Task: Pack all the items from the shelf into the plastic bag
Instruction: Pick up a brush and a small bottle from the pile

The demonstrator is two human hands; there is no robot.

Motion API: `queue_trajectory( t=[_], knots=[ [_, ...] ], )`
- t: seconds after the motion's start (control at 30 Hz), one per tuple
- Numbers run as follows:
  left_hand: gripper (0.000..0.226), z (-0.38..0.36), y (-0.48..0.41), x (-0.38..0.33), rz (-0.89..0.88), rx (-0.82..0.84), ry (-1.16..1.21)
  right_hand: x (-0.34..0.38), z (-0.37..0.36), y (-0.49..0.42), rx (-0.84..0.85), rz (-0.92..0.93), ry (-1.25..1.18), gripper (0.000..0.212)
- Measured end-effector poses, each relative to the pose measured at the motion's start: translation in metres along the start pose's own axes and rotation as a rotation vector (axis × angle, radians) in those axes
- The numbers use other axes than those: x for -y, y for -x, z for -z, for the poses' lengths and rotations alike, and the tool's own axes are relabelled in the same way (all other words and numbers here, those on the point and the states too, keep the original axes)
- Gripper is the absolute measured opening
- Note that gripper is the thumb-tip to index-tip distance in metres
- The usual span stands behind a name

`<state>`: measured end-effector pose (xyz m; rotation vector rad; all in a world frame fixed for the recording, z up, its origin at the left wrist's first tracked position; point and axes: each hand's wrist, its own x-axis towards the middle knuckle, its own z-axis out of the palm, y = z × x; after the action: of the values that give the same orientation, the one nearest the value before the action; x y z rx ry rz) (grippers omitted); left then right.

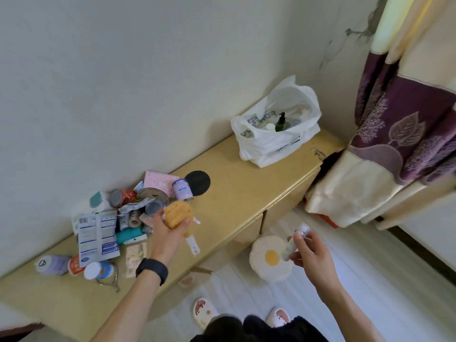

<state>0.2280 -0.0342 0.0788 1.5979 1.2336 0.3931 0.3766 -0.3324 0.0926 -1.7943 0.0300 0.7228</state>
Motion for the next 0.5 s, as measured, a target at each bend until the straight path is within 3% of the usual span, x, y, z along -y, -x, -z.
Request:
queue_trajectory(
  t=[0.1, 0.2, 0.5],
  knots=[
    [0.033, -0.038, 0.009, -0.029, 0.152, 0.114, 0.365, 0.014, 0.019, -0.017, 0.014, 0.001, -0.033, 0.026],
    [0.028, -0.071, 0.015, -0.061, 0.281, 0.181, 0.656, 0.037, 0.026, -0.033, 0.049, -0.003, -0.098, 0.026],
    [0.045, -0.123, -0.040, -0.137, 0.300, 0.252, 0.834, 0.108, 0.020, -0.114, 0.076, 0.037, -0.093, 0.030]
  ],
)
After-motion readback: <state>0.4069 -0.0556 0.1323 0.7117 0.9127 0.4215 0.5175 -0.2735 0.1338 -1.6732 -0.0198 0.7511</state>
